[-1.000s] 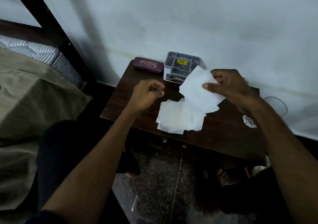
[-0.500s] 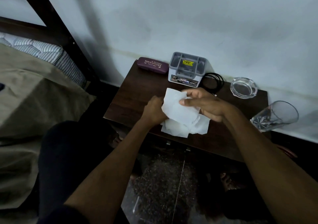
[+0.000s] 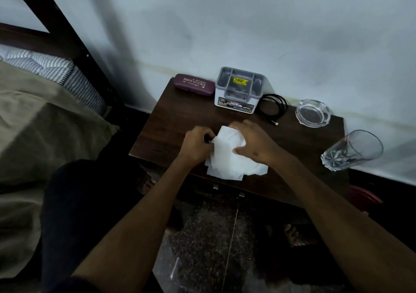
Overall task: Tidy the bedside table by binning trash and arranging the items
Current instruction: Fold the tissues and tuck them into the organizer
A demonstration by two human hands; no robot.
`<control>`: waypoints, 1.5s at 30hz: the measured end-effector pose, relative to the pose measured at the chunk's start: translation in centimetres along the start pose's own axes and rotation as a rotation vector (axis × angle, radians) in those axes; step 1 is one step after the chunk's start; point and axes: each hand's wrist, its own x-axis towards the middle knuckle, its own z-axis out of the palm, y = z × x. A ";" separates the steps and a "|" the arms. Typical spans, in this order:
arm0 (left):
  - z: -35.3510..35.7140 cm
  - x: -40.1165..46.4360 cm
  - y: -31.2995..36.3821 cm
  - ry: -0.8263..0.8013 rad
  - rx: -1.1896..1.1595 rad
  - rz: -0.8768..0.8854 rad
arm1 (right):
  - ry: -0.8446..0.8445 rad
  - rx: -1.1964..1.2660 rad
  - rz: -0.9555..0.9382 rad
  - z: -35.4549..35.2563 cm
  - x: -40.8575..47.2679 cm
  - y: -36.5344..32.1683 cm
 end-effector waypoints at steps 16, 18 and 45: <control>-0.3 -0.3 -0.4 -0.081 -0.423 -0.071 | 0.191 0.159 0.064 -1.9 -1.3 0.7; 0.1 -0.7 -0.6 -0.081 -0.293 -0.076 | 0.171 0.232 0.132 -2.9 -1.3 1.2; 0.3 0.0 0.3 -0.125 -0.657 -0.121 | -0.179 0.946 0.194 -4.9 -2.3 2.0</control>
